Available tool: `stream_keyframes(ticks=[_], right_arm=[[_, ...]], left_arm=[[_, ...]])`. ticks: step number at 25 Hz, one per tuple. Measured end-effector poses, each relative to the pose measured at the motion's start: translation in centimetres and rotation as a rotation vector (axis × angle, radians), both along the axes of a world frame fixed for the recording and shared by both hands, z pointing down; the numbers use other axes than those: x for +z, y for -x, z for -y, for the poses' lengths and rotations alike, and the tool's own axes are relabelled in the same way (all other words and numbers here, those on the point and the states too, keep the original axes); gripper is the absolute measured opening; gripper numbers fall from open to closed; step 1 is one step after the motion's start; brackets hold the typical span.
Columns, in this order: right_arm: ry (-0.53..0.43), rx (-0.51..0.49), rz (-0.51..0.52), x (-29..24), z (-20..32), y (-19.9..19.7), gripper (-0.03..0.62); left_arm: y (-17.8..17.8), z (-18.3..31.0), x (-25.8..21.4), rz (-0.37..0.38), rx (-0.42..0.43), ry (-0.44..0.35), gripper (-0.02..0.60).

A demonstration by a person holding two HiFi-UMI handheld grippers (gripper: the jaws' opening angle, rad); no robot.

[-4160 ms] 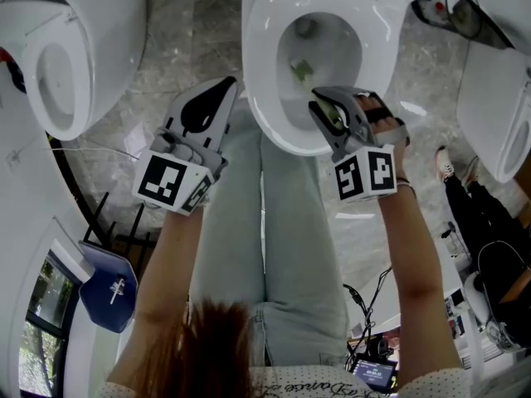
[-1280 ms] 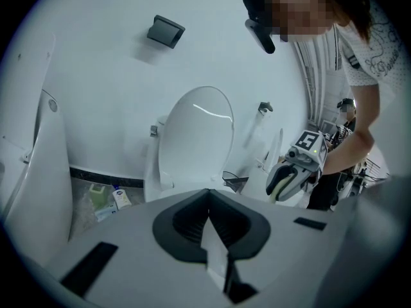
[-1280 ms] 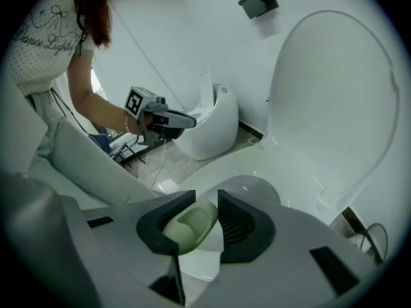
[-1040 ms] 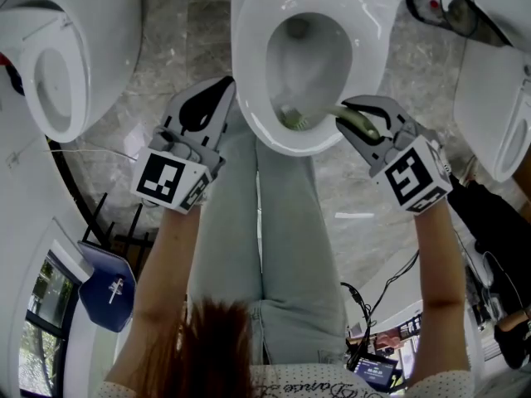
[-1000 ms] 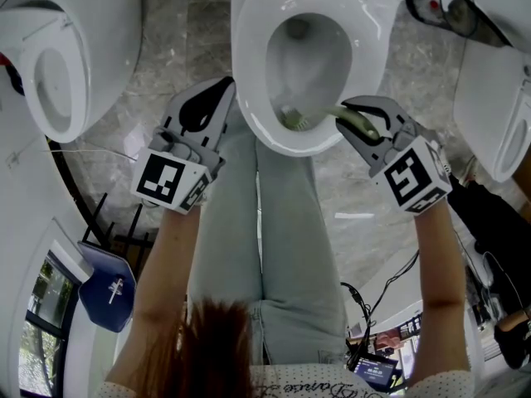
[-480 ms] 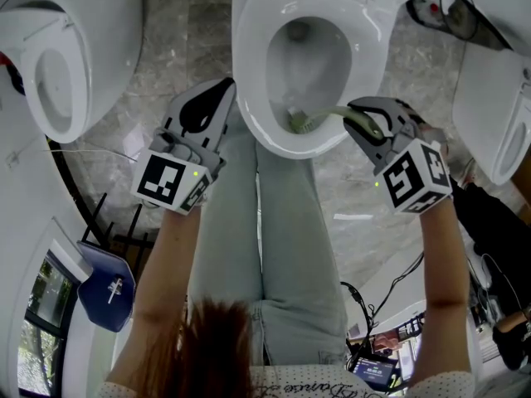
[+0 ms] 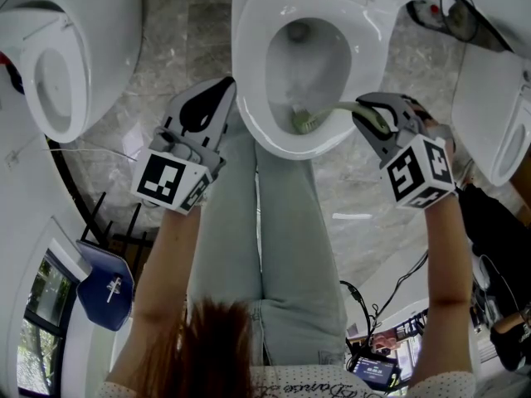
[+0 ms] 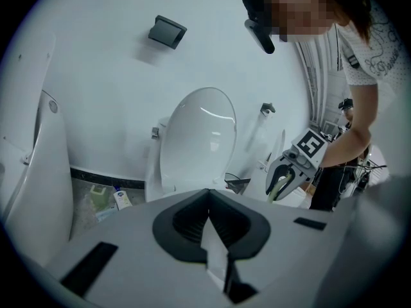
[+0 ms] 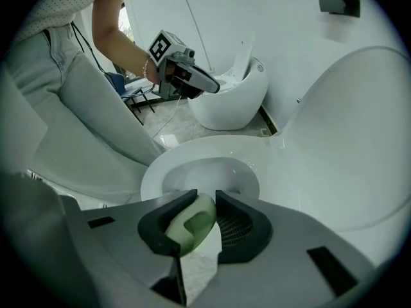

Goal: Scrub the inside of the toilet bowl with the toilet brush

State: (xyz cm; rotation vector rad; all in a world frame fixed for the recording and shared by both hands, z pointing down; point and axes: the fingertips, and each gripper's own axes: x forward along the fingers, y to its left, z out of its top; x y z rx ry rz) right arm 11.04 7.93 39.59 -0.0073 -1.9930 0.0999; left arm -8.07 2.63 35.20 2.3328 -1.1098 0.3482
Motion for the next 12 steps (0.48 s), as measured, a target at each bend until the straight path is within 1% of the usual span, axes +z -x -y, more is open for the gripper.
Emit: stream_keyframes(ticks=[4, 12], right_arm=[[-0.017, 0.009, -0.018, 0.2, 0.7, -0.8, 0.097], [-0.073, -0.008, -0.050, 0.7, 2.3, -1.6, 0.097]], left_arm=[[0.0, 0.0, 0.0, 0.001, 0.002, 0.001, 0.003], [-0.3, 0.1, 0.1, 0.005, 0.003, -0.001, 0.003]])
